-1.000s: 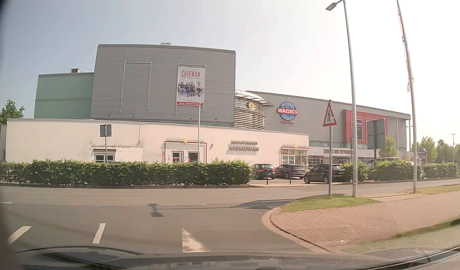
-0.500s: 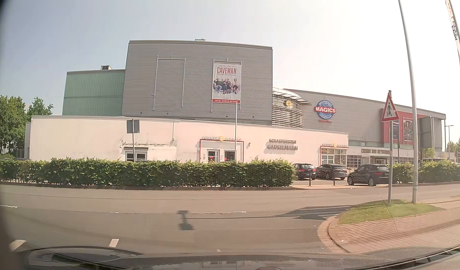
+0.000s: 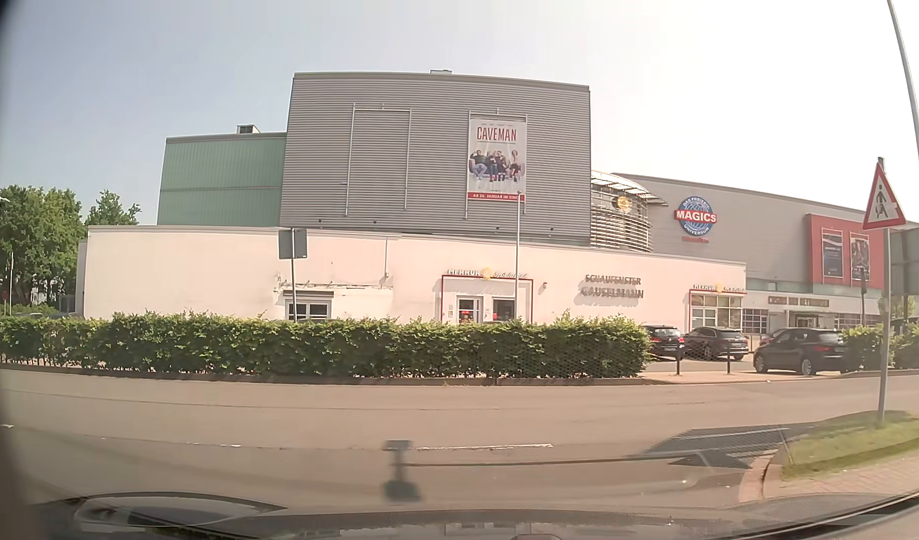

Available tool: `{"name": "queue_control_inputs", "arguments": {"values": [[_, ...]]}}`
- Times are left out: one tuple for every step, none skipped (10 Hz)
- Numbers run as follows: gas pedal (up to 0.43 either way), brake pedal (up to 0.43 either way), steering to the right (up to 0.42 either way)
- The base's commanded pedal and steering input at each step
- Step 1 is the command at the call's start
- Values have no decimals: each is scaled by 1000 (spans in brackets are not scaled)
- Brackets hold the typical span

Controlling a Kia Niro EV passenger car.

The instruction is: Follow the waypoints while adhering to traffic rules and regulations

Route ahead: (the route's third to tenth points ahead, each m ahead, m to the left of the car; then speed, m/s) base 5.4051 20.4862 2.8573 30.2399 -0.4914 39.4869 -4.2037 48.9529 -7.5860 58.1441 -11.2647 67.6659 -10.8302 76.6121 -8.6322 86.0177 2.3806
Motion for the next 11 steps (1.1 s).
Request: {"name": "queue_control_inputs", "arguments": {"values": [[0, 262, -143], [0, 256, -131], [0, 262, -121], [0, 238, -114], [0, 207, -104], [0, 207, -97], [0, 207, -92], [0, 207, -89], [0, 207, -87], [0, 207, -85], [0, 207, -82]]}}
